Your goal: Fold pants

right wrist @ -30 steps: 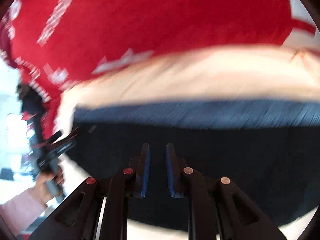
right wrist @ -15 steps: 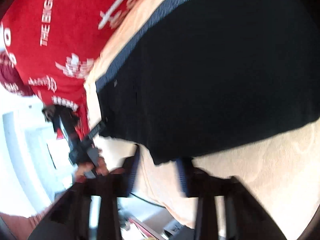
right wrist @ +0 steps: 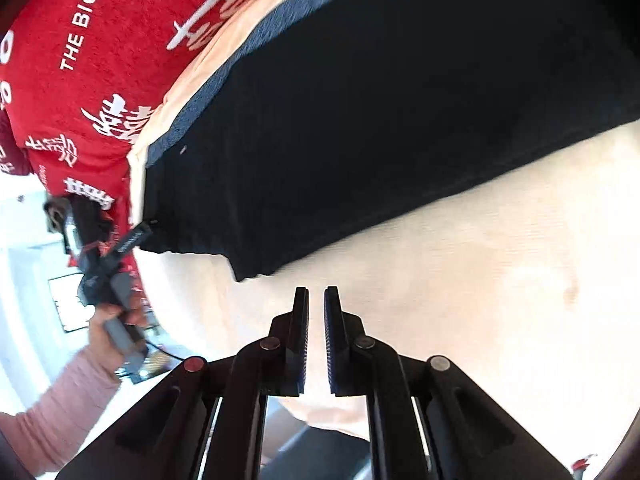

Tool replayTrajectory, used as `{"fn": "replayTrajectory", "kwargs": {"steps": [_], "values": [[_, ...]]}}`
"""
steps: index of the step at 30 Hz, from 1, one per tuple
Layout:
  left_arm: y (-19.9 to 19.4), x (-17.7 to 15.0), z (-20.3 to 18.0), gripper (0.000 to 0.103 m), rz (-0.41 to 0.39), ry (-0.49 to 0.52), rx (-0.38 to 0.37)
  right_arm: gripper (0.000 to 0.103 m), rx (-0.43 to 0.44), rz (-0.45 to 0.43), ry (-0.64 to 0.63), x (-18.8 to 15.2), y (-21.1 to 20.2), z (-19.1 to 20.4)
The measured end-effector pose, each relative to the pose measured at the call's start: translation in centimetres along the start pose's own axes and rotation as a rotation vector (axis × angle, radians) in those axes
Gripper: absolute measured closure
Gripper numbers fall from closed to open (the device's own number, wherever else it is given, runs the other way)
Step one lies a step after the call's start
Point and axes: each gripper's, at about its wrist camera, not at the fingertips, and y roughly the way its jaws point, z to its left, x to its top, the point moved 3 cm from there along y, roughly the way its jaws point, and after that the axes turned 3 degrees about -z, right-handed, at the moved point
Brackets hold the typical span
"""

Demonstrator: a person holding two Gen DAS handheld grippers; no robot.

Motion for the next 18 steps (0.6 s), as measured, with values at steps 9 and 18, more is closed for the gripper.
{"fn": "replayTrajectory", "kwargs": {"steps": [9, 18], "values": [[-5.9, 0.5, -8.2, 0.000, -0.061, 0.117, -0.069, 0.073, -0.050, -0.171, 0.110, 1.1, -7.9, -6.1], [-8.6, -0.8, -23.4, 0.000, -0.040, 0.274, -0.253, 0.073, -0.264, -0.452, 0.261, 4.3, -18.4, -16.7]]}}
